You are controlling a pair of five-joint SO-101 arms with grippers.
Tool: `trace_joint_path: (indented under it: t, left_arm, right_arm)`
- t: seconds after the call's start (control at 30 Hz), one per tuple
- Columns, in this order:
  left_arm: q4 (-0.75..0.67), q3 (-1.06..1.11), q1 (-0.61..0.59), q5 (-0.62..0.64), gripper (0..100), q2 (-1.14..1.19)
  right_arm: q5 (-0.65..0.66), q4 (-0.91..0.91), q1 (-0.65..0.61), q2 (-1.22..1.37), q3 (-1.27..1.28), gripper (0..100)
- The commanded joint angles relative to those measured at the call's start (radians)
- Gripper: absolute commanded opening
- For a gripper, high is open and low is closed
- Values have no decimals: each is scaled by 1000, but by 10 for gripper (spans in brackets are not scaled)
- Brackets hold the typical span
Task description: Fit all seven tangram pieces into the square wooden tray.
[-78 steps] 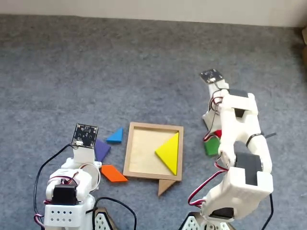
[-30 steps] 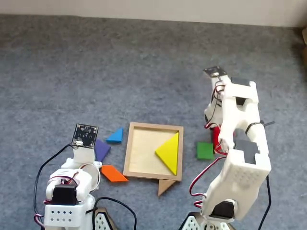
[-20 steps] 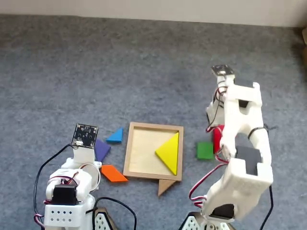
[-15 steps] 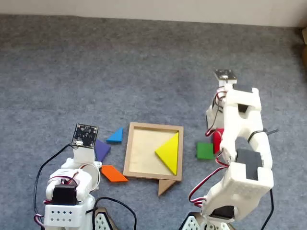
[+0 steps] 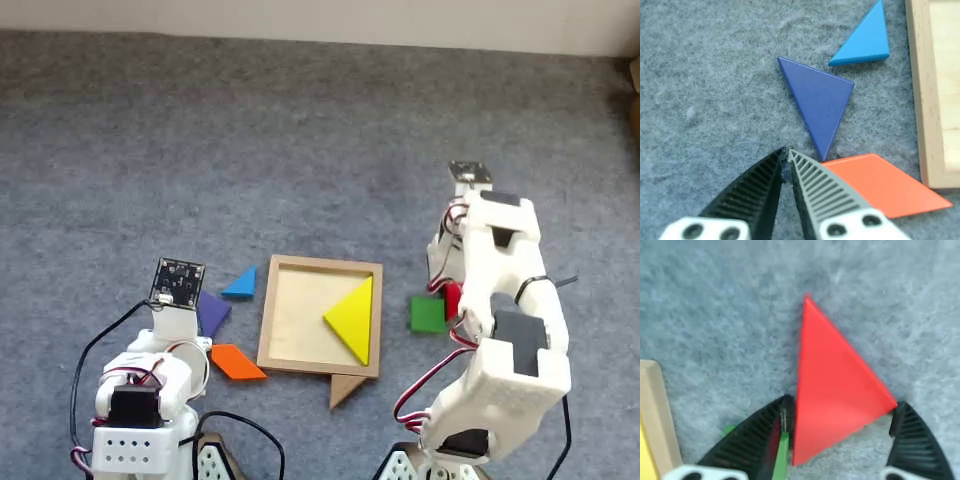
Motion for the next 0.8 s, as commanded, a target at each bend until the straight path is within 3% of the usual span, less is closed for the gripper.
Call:
trace_joint_path:
  t: [0.0,0.77]
  left_arm:
    - [3,21,16,5,5,-24]
    - [3,21,16,5,5,-24]
  right_arm:
    - [-9,-33,5,-56,15,298]
    - [63,39,-25,-58,-82,300]
